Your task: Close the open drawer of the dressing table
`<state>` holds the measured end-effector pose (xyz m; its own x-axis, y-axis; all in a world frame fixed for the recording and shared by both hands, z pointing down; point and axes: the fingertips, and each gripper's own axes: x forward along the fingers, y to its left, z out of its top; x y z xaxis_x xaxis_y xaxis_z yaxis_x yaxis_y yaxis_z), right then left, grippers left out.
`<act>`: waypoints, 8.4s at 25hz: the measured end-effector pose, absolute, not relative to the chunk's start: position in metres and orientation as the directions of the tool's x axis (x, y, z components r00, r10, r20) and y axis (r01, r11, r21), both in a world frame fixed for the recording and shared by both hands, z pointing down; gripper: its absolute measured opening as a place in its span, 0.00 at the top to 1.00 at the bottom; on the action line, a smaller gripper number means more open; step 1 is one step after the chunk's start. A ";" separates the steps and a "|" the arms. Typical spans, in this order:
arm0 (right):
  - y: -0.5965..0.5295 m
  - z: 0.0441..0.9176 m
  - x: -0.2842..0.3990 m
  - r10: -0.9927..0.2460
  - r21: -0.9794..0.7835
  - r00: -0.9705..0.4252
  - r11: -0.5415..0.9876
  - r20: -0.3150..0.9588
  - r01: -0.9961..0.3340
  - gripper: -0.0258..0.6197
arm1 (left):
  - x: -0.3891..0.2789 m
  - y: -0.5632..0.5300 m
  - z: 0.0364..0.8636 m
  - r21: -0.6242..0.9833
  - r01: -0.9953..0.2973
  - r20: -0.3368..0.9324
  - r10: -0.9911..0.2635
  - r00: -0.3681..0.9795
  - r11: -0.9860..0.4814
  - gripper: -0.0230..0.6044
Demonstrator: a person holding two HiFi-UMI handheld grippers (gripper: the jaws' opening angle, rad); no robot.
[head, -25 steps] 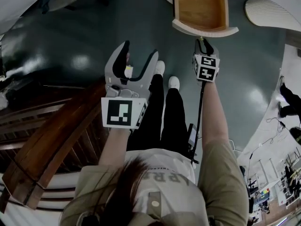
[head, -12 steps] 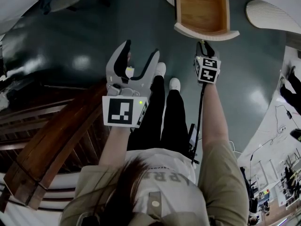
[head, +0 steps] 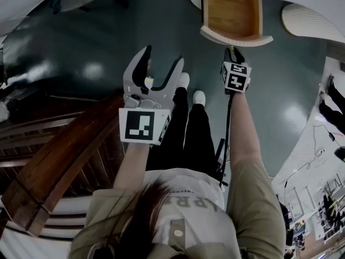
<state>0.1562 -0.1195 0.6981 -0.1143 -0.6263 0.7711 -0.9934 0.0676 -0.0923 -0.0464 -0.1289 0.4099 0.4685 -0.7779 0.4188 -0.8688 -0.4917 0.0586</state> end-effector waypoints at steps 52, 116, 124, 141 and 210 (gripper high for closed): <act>-0.154 0.700 0.149 -0.616 -0.096 -0.129 0.085 0.777 -0.992 0.80 | -0.052 -0.173 0.473 0.050 -0.853 0.442 -0.755 0.485 -0.519 0.48; -0.232 0.696 0.156 -0.754 -0.085 -0.093 0.049 0.650 -0.995 0.80 | -0.068 -0.200 0.546 0.056 -0.860 0.522 -0.719 0.458 -0.507 0.48; -0.242 0.697 0.157 -0.762 -0.082 -0.089 0.047 0.641 -0.996 0.80 | -0.071 -0.206 0.551 0.052 -0.863 0.521 -0.723 0.453 -0.503 0.48; -0.265 0.695 0.161 -0.776 -0.079 -0.080 0.039 0.625 -0.996 0.80 | -0.078 -0.212 0.555 0.048 -0.875 0.518 -0.736 0.435 -0.483 0.48; -0.354 0.688 0.169 -0.861 -0.110 -0.082 0.031 0.502 -0.993 0.80 | -0.060 -0.256 0.571 0.013 -0.860 0.477 -0.753 0.453 -0.510 0.48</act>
<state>0.1691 -0.3545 0.6880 -0.0824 -0.8607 0.5023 -0.9934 0.0308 -0.1102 -0.0596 -0.2563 0.5711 0.4531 -0.7529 0.4773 -0.8603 -0.5097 0.0127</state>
